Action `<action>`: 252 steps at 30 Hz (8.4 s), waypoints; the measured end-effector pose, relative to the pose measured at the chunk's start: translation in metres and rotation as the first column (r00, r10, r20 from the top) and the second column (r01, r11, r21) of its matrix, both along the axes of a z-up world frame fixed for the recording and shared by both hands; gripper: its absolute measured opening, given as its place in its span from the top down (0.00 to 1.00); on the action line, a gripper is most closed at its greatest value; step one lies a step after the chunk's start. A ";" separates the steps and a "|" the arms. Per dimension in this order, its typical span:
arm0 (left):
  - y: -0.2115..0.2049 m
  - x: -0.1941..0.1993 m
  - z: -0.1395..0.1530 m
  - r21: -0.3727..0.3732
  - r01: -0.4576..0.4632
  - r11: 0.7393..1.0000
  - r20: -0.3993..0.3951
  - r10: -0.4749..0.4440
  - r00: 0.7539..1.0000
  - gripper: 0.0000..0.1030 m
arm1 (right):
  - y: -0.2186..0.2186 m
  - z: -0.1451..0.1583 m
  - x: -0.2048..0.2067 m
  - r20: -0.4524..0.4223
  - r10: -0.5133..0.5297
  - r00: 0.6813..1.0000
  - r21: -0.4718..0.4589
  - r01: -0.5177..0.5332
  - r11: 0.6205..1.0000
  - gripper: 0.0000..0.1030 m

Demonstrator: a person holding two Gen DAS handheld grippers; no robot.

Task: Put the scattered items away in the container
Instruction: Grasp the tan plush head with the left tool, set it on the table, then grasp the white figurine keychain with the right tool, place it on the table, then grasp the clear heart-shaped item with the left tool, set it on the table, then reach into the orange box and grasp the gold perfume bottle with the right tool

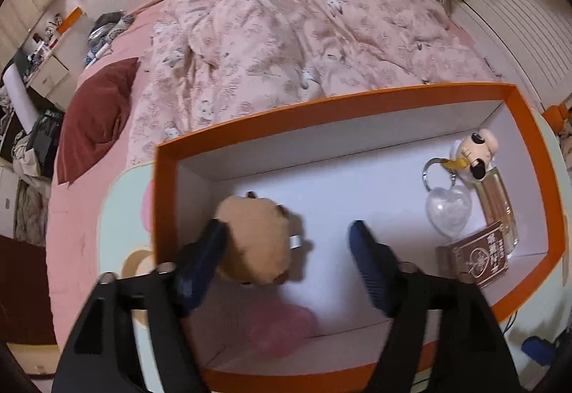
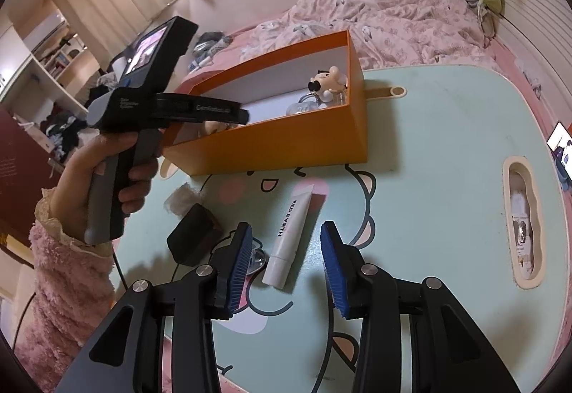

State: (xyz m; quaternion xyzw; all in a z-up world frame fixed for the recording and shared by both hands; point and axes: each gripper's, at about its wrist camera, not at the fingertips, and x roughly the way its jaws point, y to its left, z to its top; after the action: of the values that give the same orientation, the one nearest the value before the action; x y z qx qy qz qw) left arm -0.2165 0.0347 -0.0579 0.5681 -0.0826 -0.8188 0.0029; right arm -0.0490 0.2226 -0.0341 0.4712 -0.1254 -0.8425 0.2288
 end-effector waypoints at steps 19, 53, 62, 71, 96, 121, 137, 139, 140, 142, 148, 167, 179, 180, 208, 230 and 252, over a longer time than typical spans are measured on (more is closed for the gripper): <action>-0.054 0.019 0.046 0.328 -0.001 0.945 -0.083 0.030 0.996 0.70 | 0.003 0.003 0.002 -0.007 -0.010 1.000 -0.009 0.010 1.000 0.60; -0.057 0.206 0.014 0.339 0.157 0.928 -0.325 -0.041 0.945 0.46 | -0.009 0.056 -0.044 -0.114 -0.013 0.993 0.146 0.030 0.989 0.59; -0.088 0.210 0.000 0.495 0.129 0.860 -0.477 0.144 0.867 0.36 | -0.069 0.039 -0.147 0.023 0.035 0.999 0.368 -0.041 0.929 0.59; -0.110 0.201 -0.016 0.639 0.084 0.765 -0.376 0.215 0.902 0.36 | -0.096 -0.006 -0.186 0.091 -0.038 0.995 0.638 -0.029 0.769 0.56; -0.105 0.203 -0.018 0.613 0.074 0.786 -0.377 0.209 0.902 0.36 | -0.101 0.063 -0.023 -0.184 0.123 0.975 0.374 -0.046 0.926 0.63; -0.105 0.205 -0.017 0.590 0.064 0.805 -0.389 0.214 0.896 0.36 | -0.049 0.014 0.011 -0.116 0.029 0.993 0.211 -0.004 0.978 0.51; -0.011 0.150 0.081 0.425 0.230 0.875 -0.368 -0.066 0.928 0.36 | 0.031 0.022 0.004 -0.104 -0.161 0.981 0.023 0.165 0.986 0.51; 0.012 0.112 0.080 0.383 0.206 0.901 -0.251 -0.113 0.961 0.36 | 0.033 0.023 0.007 -0.109 -0.157 0.982 0.014 0.159 0.987 0.51; 0.021 0.091 0.074 0.374 0.184 0.909 -0.180 -0.123 0.976 0.36 | 0.033 0.023 0.009 -0.109 -0.152 0.982 0.008 0.154 0.988 0.51; 0.036 0.055 0.056 0.376 0.138 0.916 -0.048 -0.129 0.990 0.39 | 0.032 0.022 0.010 -0.106 -0.142 0.984 0.005 0.143 0.990 0.51; 0.068 0.008 0.013 0.271 0.094 0.958 0.095 -0.124 0.988 0.48 | 0.027 0.015 0.010 -0.087 -0.110 0.990 -0.011 0.110 0.994 0.51; 0.061 -0.013 0.004 0.281 0.073 0.957 0.074 -0.098 0.992 0.62 | 0.026 0.009 0.007 -0.070 -0.097 0.993 -0.013 0.096 0.995 0.51; 0.032 0.077 0.119 0.400 0.264 0.878 -0.193 -0.201 0.960 0.61 | 0.015 0.007 0.008 -0.064 -0.070 0.995 0.006 0.070 0.997 0.51; 0.030 0.092 0.119 0.399 0.283 0.872 -0.199 -0.219 0.955 0.61 | 0.015 0.007 0.008 -0.063 -0.069 0.996 0.007 0.070 0.998 0.51; 0.020 0.217 -0.001 0.409 0.289 0.865 -0.115 -0.265 0.957 0.61 | -0.004 -0.001 0.006 -0.042 -0.049 0.998 0.048 0.051 0.998 0.51; -0.089 0.215 0.015 0.497 0.127 0.858 -0.504 0.167 0.847 0.40 | -0.089 0.048 -0.119 0.032 0.188 0.982 0.617 -0.167 0.769 0.70; -0.111 0.216 -0.003 0.613 0.149 0.776 -0.468 0.205 0.860 0.40 | -0.121 -0.032 -0.188 0.391 0.040 0.920 0.736 -0.338 0.586 0.62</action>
State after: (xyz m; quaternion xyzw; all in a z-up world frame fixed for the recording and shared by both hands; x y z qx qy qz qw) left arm -0.0008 -0.0762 -0.0611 0.2997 0.2087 -0.9183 -0.1529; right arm -0.2369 0.1015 -0.0659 0.6691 0.2749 -0.6877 0.0618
